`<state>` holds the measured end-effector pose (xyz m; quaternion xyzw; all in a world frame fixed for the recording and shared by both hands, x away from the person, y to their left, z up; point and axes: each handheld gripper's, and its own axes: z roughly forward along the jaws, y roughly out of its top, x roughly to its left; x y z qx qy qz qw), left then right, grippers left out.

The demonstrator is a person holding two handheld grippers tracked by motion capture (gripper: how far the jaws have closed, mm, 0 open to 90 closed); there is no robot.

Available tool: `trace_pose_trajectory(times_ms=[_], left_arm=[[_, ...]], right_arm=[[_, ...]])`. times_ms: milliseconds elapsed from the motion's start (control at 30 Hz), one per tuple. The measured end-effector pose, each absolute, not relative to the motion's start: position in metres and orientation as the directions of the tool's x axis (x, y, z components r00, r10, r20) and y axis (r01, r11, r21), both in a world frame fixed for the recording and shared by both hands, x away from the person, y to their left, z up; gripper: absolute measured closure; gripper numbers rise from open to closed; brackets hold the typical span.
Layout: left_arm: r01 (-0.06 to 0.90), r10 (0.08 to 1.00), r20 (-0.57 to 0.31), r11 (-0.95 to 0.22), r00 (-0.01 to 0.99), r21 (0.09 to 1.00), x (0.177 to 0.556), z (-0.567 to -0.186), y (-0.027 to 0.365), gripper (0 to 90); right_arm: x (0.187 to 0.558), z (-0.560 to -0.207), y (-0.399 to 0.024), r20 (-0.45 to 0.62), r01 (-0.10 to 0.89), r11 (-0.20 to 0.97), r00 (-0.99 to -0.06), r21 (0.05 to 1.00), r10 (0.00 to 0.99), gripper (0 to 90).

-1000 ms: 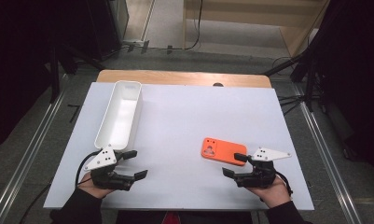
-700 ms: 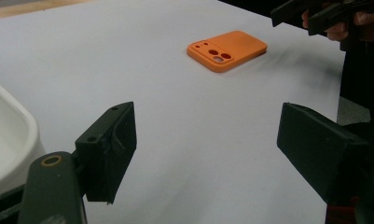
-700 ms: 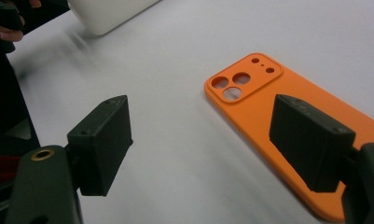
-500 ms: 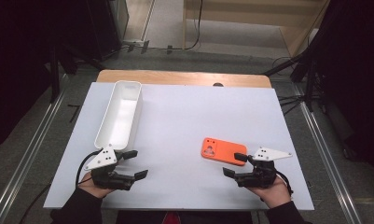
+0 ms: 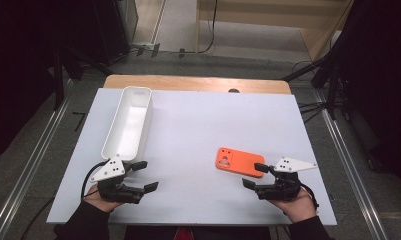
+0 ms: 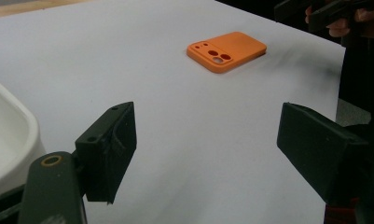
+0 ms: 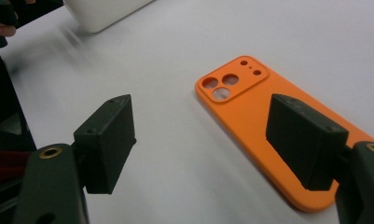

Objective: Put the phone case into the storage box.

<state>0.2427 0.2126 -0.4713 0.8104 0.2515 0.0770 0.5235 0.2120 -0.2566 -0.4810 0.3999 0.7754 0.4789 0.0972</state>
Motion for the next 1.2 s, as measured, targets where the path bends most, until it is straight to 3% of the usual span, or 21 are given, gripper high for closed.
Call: trace_pose_trajectory(times_ms=[733, 1100, 1133, 1200], left_arm=[[0.325, 0.481, -0.139, -0.329, 0.865, 0.887, 0.243, -0.472, 0.211, 20.2], [0.327, 0.480, -0.141, -0.329, 0.866, 0.886, 0.244, -0.472, 0.211, 20.2], [0.327, 0.480, -0.142, -0.328, 0.866, 0.886, 0.244, -0.472, 0.211, 20.2], [0.327, 0.480, -0.142, -0.329, 0.866, 0.886, 0.244, -0.472, 0.211, 20.2]], right_arm=[[0.212, -0.484, -0.289, 0.236, 0.595, 0.212, -0.584, 0.775, 0.776, 40.1], [0.213, -0.493, -0.295, 0.273, 0.669, 0.215, -0.546, 0.711, 0.792, 64.9], [0.214, -0.494, -0.296, 0.269, 0.673, 0.221, -0.543, 0.706, 0.795, 72.8], [0.214, -0.494, -0.296, 0.276, 0.678, 0.218, -0.542, 0.702, 0.794, 76.1]])
